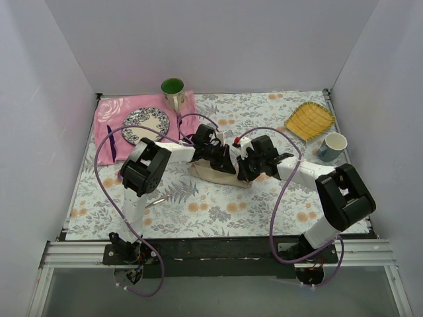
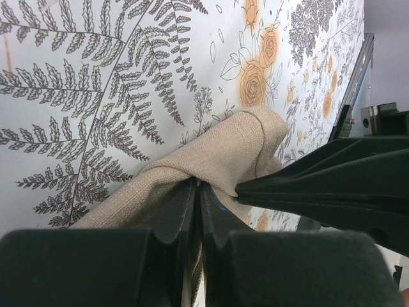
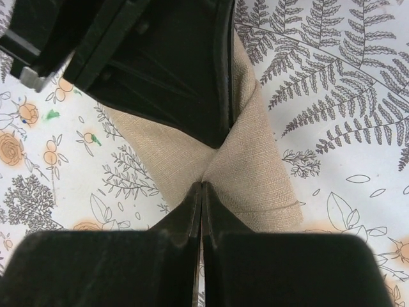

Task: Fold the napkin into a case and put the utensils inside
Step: Stuff the top corner of the smaller-rectangle-folded napkin into the folded napkin.

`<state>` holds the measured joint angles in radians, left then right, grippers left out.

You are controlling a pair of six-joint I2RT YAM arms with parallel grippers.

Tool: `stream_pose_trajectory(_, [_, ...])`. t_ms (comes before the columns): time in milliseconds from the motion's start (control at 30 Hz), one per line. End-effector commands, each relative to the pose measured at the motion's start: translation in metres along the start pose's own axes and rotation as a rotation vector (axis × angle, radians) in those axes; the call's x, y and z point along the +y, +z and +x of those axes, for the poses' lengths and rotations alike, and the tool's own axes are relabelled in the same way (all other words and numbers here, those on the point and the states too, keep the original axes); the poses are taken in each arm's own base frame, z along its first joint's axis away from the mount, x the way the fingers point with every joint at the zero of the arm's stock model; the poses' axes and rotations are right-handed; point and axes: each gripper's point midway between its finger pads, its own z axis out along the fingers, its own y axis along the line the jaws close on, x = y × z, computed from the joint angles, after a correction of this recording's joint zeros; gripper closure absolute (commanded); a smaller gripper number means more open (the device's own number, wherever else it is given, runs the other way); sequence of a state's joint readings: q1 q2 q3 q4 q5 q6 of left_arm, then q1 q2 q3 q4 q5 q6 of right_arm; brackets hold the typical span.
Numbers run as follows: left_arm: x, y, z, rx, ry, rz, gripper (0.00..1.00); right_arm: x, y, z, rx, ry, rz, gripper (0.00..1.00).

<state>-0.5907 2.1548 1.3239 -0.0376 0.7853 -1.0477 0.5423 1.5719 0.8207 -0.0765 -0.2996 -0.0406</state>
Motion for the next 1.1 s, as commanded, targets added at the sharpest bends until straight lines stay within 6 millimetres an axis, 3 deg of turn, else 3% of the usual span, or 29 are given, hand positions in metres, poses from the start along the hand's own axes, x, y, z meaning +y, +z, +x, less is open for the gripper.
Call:
stream_pose_trajectory(0, [0.004,-0.004,-0.011,-0.024,-0.021,-0.017,0.97,-0.009,0.010,0.012,0.023,0.011,0.031,0.99])
stream_pose_trajectory(133, [-0.001,-0.018,-0.020,-0.046,-0.044,0.000,0.85,-0.018,0.015,0.026,0.061,0.036,0.060,0.99])
stream_pose_trajectory(233, [-0.003,-0.037,-0.031,-0.078,-0.060,0.010,0.66,-0.023,0.017,0.031,0.074,0.060,0.069,0.99])
stream_pose_trajectory(367, [-0.010,-0.080,-0.052,-0.165,-0.032,0.019,0.56,-0.025,0.017,0.033,0.082,0.067,0.074,0.99])
stream_pose_trajectory(467, [-0.012,-0.104,-0.057,-0.200,0.028,0.026,0.51,-0.026,0.017,0.032,0.078,0.064,0.073,0.99])
stream_pose_trajectory(600, [-0.017,-0.122,-0.042,-0.143,0.240,-0.013,0.47,-0.025,0.017,0.030,0.074,0.056,0.067,0.99])
stream_pose_trajectory(700, [-0.013,-0.127,-0.026,-0.084,0.402,-0.017,0.41,-0.024,0.016,0.029,0.069,0.051,0.062,0.99])
stream_pose_trajectory(900, [0.002,-0.127,-0.003,-0.042,0.764,0.002,0.41,-0.020,0.015,0.028,0.064,0.048,0.044,0.99])
stream_pose_trajectory(1000, [0.001,-0.126,-0.009,-0.093,0.928,-0.015,0.41,-0.019,0.016,0.027,0.065,0.047,0.032,0.99])
stream_pose_trajectory(1067, [0.005,-0.120,-0.011,-0.078,0.922,-0.018,0.43,-0.018,0.016,0.028,0.070,0.049,0.028,0.99])
